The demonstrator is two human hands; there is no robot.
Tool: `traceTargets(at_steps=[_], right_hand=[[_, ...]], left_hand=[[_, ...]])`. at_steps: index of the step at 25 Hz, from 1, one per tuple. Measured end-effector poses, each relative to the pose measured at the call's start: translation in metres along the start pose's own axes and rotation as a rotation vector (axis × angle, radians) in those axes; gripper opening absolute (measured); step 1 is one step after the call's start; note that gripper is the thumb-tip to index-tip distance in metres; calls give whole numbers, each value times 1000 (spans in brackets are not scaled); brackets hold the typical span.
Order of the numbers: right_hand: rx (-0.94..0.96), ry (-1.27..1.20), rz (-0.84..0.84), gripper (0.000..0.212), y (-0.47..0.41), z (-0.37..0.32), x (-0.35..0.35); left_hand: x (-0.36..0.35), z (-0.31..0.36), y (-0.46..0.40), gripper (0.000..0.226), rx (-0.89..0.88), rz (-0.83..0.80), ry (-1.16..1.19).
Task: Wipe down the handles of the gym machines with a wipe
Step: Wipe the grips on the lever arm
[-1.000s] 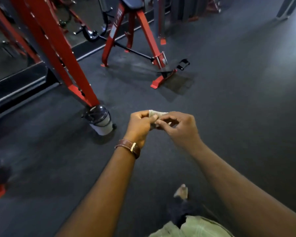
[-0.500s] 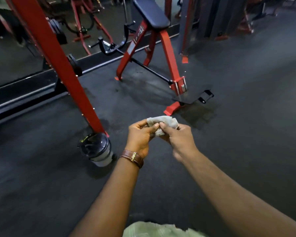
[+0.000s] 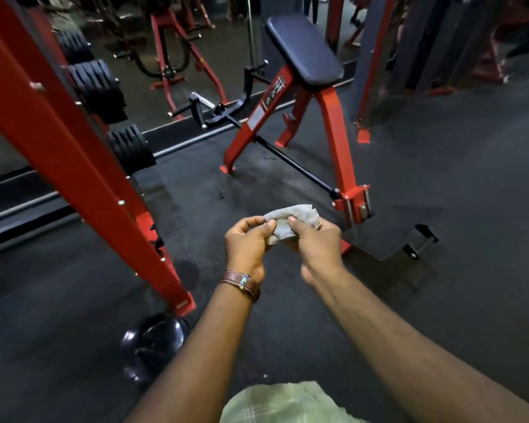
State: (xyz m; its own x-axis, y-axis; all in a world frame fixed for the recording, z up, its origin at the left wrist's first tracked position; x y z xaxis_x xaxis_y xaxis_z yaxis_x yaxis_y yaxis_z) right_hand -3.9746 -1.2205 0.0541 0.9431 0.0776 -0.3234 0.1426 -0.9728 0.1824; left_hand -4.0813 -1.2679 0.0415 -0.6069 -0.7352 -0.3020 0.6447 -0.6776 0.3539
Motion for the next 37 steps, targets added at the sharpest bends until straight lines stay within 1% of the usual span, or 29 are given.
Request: traceTargets(at_steps=[4, 7, 11, 12, 13, 15, 17, 19, 21, 23, 26, 29, 30, 33, 35, 36, 37], right_hand=[[-11, -14, -58, 13, -108, -24, -51], [-22, 15, -89, 16, -184, -30, -83], [-18, 48, -190, 38, -309, -30, -125], [-29, 52, -215, 41, -341, -31, -136], [-41, 51, -243, 40, -374, -32, -147], [-59, 81, -312, 31, -433, -32, -169], [-66, 111, -401, 23, -480, -34, -192], [-95, 126, -485, 24, -526, -35, -217], [-123, 136, -519, 33, -570, -32, -243], [-133, 138, -528, 41, -611, -22, -270], [-148, 117, -526, 42, -671, 2, -313], [-179, 132, -530, 30, -730, 27, -365], [-181, 154, -523, 24, -748, 34, -381], [-165, 205, -483, 17, -795, 46, -419], [-182, 219, -460, 9, -826, 51, -445], [-224, 211, -450, 11, -840, 54, -457], [-284, 187, -439, 17, -854, 59, -469]], left_hand=[[-49, 41, -107, 12, -33, 53, -21], [-78, 52, -178, 5, -31, 76, -30], [-124, 65, -292, 5, -47, 176, -20], [-135, 71, -319, 5, -54, 191, -28], [-148, 77, -347, 2, -68, 199, -31], [-169, 89, -397, 7, -92, 239, -39], [-183, 98, -439, 9, -96, 316, -39], [-195, 108, -482, 8, -82, 385, -4], [-203, 117, -526, 12, -70, 448, 30], [-205, 127, -569, 18, -70, 495, 49], [-205, 141, -637, 19, -70, 512, 67], [-200, 161, -709, 18, -59, 520, 75], [-199, 170, -731, 17, -54, 528, 72], [-199, 195, -784, 14, -51, 527, 60], [-199, 207, -819, 13, -41, 554, 41], [-199, 211, -834, 14, -33, 563, 38], [-200, 215, -848, 15, -26, 573, 39]])
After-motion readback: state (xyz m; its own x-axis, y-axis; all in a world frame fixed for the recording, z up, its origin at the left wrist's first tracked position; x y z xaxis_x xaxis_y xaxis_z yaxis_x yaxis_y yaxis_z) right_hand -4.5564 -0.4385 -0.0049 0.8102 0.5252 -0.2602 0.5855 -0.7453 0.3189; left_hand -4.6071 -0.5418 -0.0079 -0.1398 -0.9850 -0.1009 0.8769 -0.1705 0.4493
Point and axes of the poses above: each hand's wrist, its own y-axis away from the middle knuckle, its own x-axis out of the back of the hand, z = x × y, the point moved 3 cm from there along -y, towards the middle knuckle, and after that the axes turned 3 degrees about x, right-handed, at the moved point
